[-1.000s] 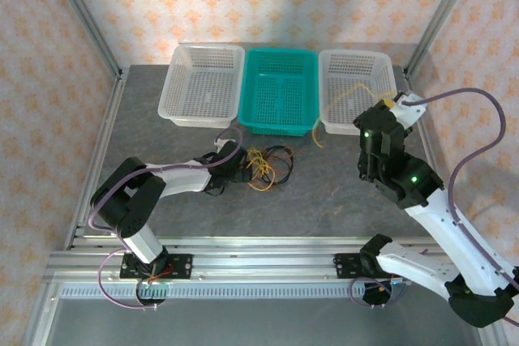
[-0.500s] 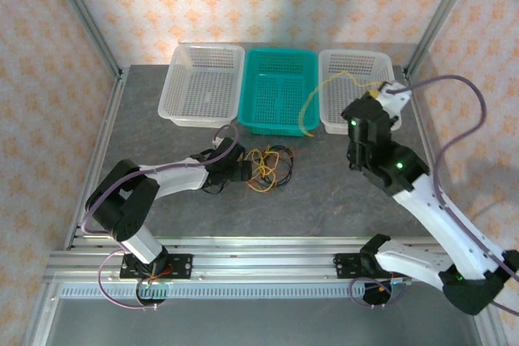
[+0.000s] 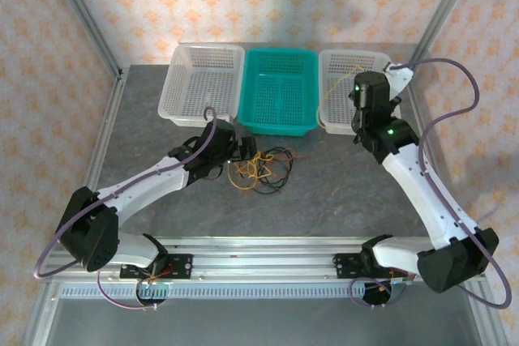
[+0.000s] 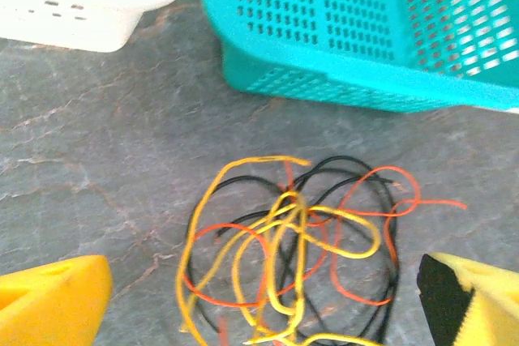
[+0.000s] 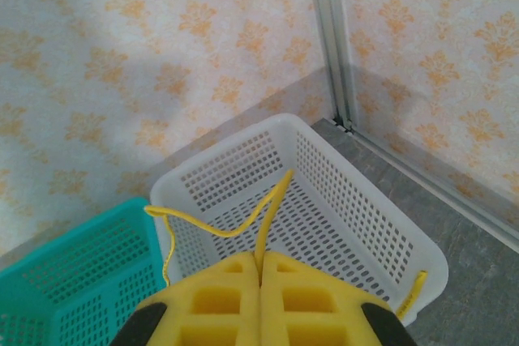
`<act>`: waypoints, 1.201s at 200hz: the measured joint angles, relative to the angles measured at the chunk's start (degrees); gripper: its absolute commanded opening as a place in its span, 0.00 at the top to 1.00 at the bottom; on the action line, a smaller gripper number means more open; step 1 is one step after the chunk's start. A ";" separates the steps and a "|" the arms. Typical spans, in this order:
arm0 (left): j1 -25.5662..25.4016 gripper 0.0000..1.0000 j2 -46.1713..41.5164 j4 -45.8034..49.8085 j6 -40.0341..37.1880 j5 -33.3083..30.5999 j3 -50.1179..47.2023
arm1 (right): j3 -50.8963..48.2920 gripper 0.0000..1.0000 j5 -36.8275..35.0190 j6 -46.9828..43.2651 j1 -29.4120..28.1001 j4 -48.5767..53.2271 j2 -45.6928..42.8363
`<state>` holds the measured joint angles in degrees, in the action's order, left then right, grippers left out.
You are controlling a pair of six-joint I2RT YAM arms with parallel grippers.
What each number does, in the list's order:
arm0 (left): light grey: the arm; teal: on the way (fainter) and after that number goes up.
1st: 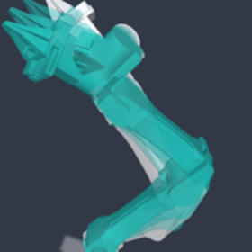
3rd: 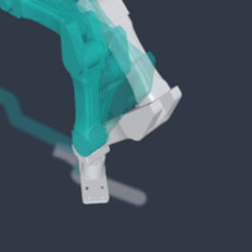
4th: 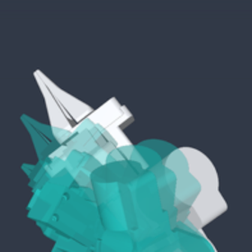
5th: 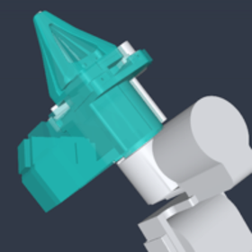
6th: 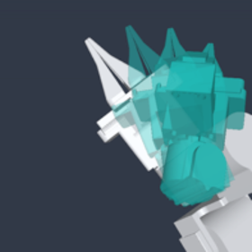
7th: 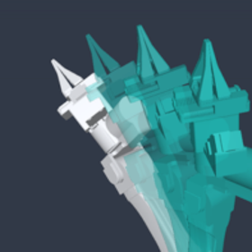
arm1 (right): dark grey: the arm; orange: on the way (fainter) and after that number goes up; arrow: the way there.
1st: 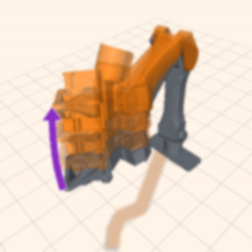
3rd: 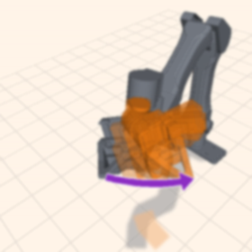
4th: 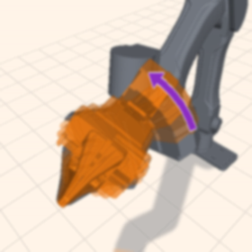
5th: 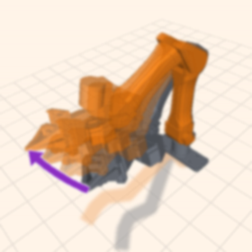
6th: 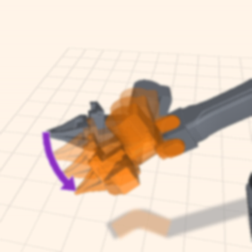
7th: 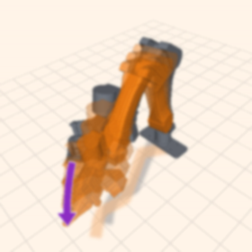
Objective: Untangle the cables
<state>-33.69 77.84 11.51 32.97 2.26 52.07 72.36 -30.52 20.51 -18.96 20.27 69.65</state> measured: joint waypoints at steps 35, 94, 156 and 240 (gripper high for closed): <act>0.11 0.00 -0.57 -3.10 0.20 3.19 0.00 | 0.66 1.00 4.57 0.46 5.92 -2.19 3.56; 1.11 0.00 -0.59 -8.68 1.99 6.56 -0.04 | 3.82 1.00 8.79 1.79 13.73 -8.00 9.75; 1.11 0.01 -0.59 -10.19 2.21 6.58 -1.18 | 11.69 1.00 9.33 1.75 18.43 -10.99 23.28; 1.11 0.01 -0.98 -10.75 3.10 7.04 -2.49 | 25.09 0.98 17.73 3.67 18.80 -7.63 44.76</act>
<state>-32.58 76.86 0.75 36.07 9.30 49.58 97.45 -12.80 24.18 -0.16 12.64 114.41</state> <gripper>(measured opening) 0.994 0.038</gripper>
